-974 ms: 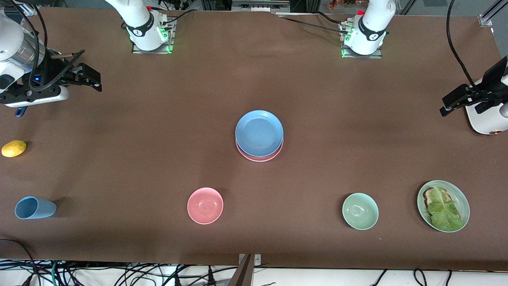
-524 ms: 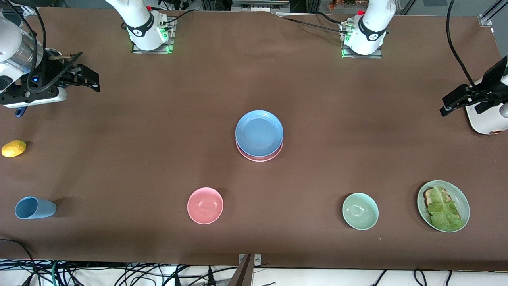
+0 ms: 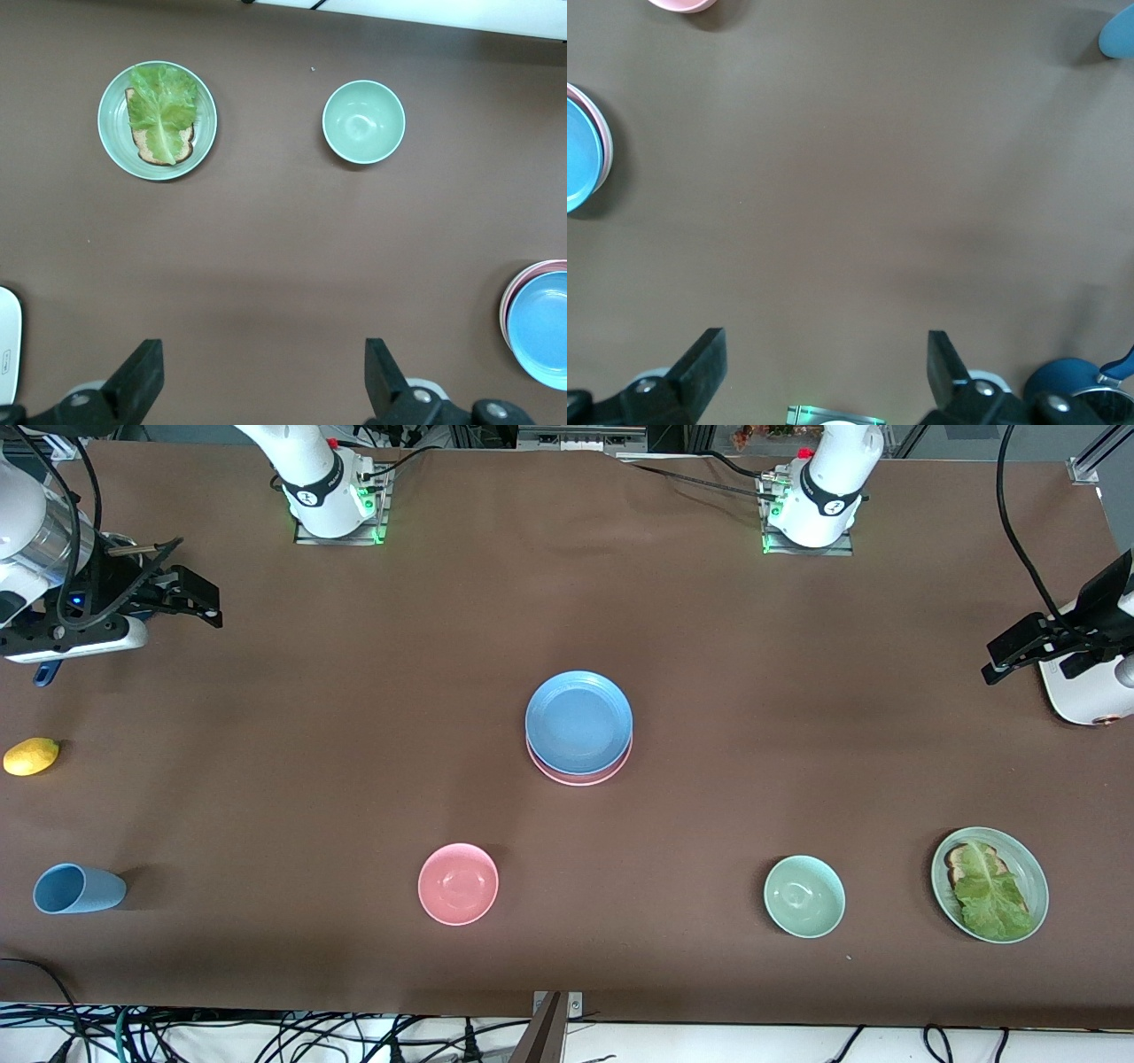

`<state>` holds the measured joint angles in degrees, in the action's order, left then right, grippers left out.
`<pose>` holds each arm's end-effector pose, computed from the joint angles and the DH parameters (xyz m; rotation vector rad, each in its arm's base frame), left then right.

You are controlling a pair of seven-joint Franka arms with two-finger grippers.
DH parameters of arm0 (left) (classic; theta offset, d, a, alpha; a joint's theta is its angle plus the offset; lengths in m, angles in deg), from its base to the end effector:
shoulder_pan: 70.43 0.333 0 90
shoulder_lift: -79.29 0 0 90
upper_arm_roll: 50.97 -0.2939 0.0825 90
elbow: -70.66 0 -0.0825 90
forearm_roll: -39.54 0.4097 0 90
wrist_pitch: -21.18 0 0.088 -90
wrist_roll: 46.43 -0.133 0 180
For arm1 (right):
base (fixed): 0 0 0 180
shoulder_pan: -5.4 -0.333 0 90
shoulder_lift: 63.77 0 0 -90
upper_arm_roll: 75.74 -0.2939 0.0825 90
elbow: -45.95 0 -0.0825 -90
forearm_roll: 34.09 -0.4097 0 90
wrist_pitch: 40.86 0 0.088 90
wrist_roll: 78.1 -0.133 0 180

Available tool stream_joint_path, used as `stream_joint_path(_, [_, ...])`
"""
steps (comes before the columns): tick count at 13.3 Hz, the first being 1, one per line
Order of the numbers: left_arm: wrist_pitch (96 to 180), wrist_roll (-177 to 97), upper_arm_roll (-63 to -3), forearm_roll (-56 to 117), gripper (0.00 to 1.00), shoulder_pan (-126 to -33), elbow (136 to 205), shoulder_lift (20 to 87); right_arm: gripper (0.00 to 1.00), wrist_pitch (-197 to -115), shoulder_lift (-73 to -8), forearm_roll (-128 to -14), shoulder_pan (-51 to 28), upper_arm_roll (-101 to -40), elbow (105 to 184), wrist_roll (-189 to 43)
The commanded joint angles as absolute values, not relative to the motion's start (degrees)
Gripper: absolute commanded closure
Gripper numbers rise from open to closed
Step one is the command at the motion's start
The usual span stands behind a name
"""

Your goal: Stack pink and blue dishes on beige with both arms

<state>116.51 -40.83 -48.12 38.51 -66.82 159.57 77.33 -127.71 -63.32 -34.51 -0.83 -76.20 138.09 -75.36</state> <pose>0.6014 0.0062 0.5745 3.1115 0.1745 0.1200 0.5681 0.0676 0.5490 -3.1231 -0.2576 0.1574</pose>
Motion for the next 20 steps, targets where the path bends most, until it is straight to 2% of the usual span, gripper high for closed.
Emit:
stream_joint_path(1, [116.0,-41.0,-48.6,36.9,0.00,-67.3,157.9,76.6,0.00,-127.0,-64.6,-34.3,-0.4,-76.4,138.5,-74.7])
stream_joint_path(20, [116.0,-41.1,-48.6,36.9,0.00,-67.3,157.9,76.6,0.00,-126.9,-64.1,-34.0,-0.4,-76.4,137.1,-74.6])
